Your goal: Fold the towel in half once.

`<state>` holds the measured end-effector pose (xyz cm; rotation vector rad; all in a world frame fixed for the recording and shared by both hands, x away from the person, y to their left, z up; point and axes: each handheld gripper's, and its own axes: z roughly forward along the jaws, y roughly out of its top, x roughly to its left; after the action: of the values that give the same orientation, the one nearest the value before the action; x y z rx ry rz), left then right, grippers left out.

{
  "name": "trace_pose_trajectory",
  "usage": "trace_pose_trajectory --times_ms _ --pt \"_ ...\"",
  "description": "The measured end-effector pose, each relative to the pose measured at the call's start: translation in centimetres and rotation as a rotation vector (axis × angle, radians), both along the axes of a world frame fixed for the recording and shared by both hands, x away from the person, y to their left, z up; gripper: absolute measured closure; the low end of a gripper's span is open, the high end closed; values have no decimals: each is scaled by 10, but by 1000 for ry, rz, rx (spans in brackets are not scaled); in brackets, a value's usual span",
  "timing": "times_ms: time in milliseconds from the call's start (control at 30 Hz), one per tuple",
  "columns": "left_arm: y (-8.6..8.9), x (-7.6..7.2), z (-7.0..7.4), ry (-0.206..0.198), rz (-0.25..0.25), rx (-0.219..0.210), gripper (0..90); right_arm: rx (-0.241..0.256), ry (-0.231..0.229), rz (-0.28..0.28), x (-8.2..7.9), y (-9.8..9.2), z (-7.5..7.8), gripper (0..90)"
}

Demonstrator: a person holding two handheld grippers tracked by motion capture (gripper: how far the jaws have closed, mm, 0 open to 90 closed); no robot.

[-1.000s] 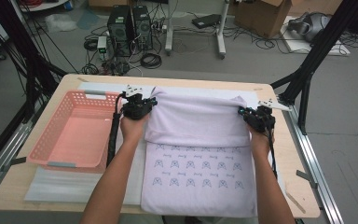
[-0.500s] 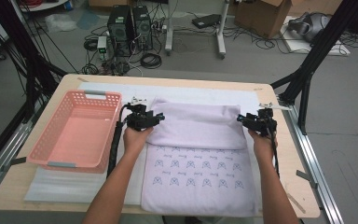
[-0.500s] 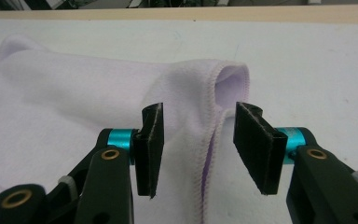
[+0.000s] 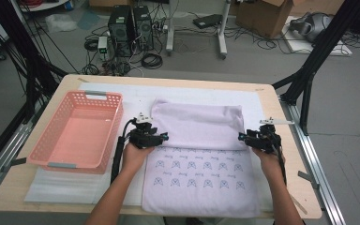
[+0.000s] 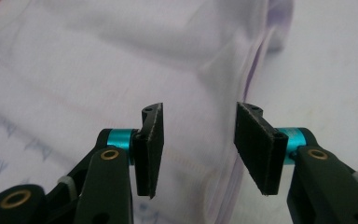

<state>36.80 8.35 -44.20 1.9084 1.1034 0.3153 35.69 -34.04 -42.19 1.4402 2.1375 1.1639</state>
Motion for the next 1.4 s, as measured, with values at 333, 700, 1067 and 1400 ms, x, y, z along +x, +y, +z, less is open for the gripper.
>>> trace_pose_trajectory --times_ms 333,700,1067,1400 --pt "-3 -17 4 -63 -58 85 850 -64 15 76 -18 2 -12 862" --pt "11 -65 10 -146 -107 -20 851 -24 -101 91 -69 -10 -11 864" --pt "24 -108 11 -173 -148 -60 850 -31 -99 116 -104 -4 1 864" --pt "19 -135 10 -171 -193 -51 848 -57 -85 110 -137 -12 3 863"
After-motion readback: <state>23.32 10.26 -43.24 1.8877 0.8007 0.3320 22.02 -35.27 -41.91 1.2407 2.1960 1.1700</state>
